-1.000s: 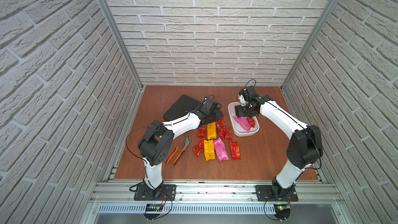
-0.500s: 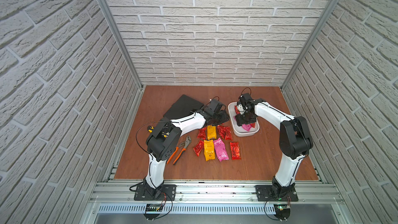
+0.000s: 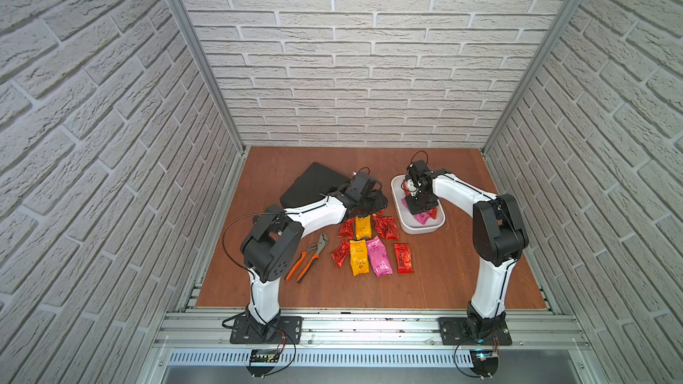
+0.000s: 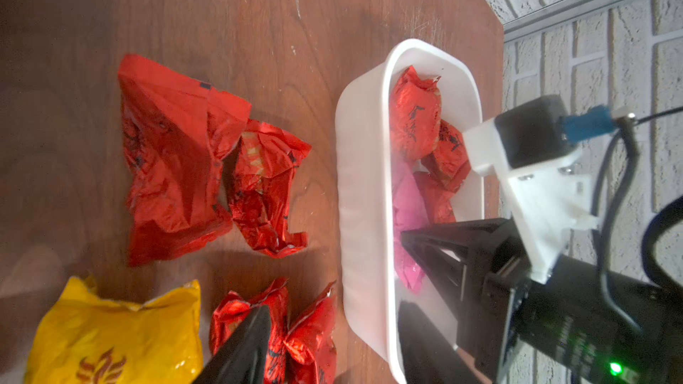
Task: Take the tea bags out of the storage box
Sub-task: Pick up the tea bag from the storage box, then place the tea bag at the center of the board.
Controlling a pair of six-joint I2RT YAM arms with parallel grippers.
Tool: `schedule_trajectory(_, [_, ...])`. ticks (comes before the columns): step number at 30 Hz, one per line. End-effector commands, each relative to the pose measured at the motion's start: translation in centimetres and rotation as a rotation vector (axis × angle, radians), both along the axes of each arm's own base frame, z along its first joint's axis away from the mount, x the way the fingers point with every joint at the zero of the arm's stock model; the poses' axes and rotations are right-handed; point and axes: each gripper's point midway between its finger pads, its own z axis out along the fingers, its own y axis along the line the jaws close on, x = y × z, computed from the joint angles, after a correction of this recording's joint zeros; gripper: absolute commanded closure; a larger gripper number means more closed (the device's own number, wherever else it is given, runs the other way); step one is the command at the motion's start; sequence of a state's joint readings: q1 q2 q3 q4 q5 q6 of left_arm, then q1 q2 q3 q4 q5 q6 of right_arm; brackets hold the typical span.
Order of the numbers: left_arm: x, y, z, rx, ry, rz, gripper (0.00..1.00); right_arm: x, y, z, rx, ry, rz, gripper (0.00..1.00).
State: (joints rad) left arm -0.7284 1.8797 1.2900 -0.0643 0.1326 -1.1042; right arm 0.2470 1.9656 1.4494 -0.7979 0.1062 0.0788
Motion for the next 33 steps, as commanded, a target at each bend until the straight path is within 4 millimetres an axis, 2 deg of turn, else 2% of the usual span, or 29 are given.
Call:
schedule_trajectory(1, [0.8,0.6,2.4,-0.035,-0.068,0.034,0.4,0.1,0.6,2.1,0.036,-0.044,-0.002,0.97])
schedule_trajectory(8, [1.2,1.8,4.1,-0.027,-0.134,0.072,0.4,-0.9,1.4,6.3,0.129,-0.109,-0.052,0.98])
schedule_trajectory(12, [1.3,3.3,5.4,-0.002,-0.19,0.11,0.4,-1.7,2.8,8.0,0.246,-0.114,-0.109,0.98])
schedule_trajectory(18, [1.2,7.5,7.1,0.057,-0.249,0.215,0.39,-2.3,7.5,11.2,0.519,-0.123,-0.168,0.98])
schedule_trajectory(24, [0.1,13.5,7.5,0.173,-0.242,0.356,0.4,-1.7,13.6,13.2,0.659,-0.134,-0.206,0.98])
schedule_trajectory(29, [-1.5,18.2,7.1,0.262,-0.199,0.475,0.4,0.1,18.1,12.5,0.733,-0.141,-0.327,0.98])
schedule_trajectory(33, [-2.9,20.9,6.8,0.333,-0.172,0.537,0.41,2.0,20.7,11.5,0.779,-0.13,-0.413,0.98])
